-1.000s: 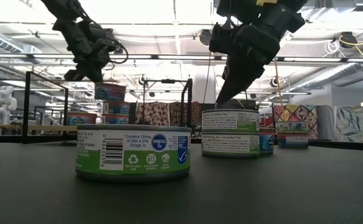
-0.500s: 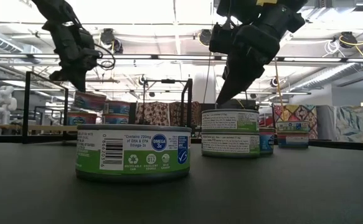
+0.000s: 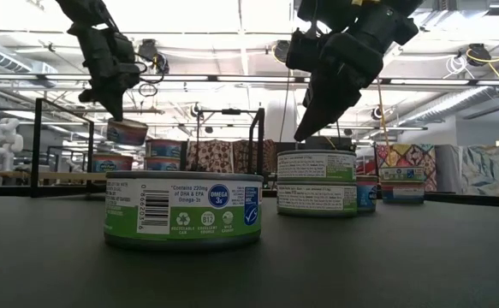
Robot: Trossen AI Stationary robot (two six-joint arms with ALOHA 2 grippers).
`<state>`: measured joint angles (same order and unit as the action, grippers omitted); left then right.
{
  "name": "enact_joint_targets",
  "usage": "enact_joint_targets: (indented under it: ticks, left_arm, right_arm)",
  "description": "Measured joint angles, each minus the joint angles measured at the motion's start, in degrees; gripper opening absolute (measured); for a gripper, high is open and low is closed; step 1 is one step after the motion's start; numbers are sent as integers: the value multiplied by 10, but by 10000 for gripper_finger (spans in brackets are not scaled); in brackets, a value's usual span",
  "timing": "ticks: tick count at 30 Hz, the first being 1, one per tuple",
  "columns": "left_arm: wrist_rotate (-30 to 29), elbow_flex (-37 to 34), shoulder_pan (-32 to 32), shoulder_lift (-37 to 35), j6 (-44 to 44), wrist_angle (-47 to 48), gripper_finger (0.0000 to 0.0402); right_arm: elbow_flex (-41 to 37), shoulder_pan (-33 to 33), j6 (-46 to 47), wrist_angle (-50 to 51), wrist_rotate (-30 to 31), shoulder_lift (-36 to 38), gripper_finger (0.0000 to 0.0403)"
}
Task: Stack canned seafood by type on shelf
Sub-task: Stack the blue and pink tuna can on top of the left blue and pink tuna can on the shelf
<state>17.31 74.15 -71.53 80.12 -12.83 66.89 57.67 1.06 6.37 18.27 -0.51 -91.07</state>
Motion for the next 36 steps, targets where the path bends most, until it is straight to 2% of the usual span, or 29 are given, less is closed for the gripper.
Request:
enact_joint_targets:
  ticks: [5, 10, 23, 36]
  left_arm:
    - [-26, 24, 4, 35, -15, 26, 0]
    - [-98, 37, 19, 70, -27, 29, 0]
    - [-123, 102, 14, 82, -42, 42, 0]
    - [-149, 102, 14, 109, -40, 67, 0]
  right_arm:
    - [0, 0, 0, 0, 0, 0, 0]
    - [0, 0, 0, 1, 0, 0, 0]
    - [0, 0, -21, 0, 0, 0, 0]
    - [0, 0, -16, 0, 0, 0, 0]
